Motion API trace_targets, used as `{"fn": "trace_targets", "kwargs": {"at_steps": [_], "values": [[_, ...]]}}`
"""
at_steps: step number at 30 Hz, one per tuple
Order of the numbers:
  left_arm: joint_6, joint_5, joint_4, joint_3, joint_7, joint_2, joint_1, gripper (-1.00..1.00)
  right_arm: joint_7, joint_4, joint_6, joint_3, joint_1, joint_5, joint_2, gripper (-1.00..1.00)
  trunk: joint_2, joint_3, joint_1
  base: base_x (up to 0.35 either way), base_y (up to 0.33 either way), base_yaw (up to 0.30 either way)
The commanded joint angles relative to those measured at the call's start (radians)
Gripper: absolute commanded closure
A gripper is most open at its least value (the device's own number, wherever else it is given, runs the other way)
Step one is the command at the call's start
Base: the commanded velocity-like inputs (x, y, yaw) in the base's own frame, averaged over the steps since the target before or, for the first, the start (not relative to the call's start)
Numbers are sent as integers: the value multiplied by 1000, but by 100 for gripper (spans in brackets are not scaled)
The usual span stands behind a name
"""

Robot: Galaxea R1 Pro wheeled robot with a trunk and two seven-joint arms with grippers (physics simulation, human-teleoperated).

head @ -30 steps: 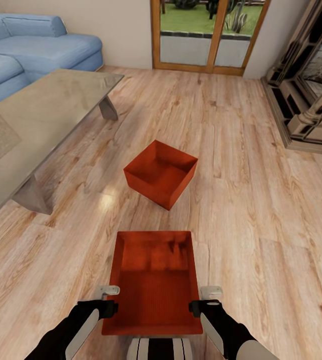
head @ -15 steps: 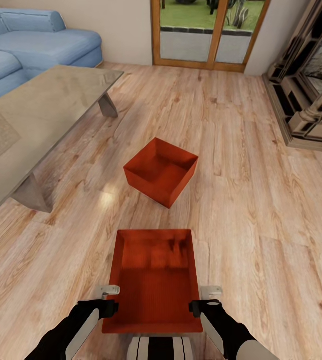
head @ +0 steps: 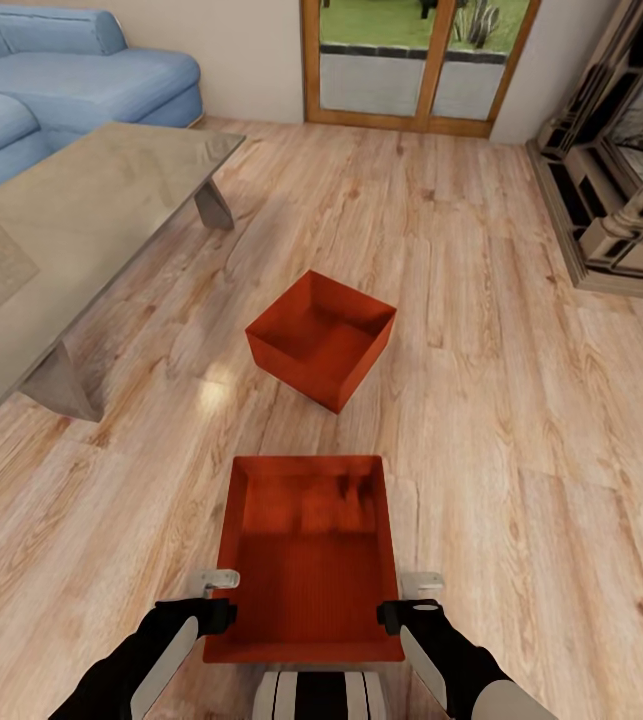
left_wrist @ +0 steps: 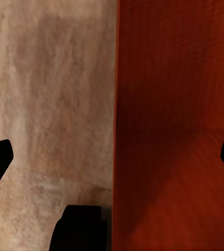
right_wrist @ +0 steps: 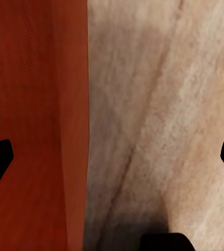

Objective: Move the two storage containers from the living room to the garage. In the garage, place one container on the floor and stack the other container on top of it (either order is fine).

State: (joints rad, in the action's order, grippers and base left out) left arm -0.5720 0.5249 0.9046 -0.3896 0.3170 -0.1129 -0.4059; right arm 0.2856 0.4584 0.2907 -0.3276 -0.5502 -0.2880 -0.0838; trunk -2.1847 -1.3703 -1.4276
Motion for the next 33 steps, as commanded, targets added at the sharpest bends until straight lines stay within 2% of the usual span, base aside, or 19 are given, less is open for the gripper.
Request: {"fn": "trace_targets", "kwargs": {"at_steps": [1,27,28,33], "values": [[-2,11,2,-5,10,-2,-1,-100,9,2,5,-8,0,-10,1,-100,0,-2,0,0,0,0],[0,11,5,-4,10,-1,-1,-100,9,2,3,-8,0,-10,2,-100,0,-8,0,0,0,0],[0,11,5,-4,10,-1,-1,-100,9,2,3,-8,0,-9,2,100,0,-8,0,0,0,0],[0,11,5,-4,10,-1,-1,-100,9,2,3,-9,0,-10,2,100,0,-8,0,0,0,0]]}}
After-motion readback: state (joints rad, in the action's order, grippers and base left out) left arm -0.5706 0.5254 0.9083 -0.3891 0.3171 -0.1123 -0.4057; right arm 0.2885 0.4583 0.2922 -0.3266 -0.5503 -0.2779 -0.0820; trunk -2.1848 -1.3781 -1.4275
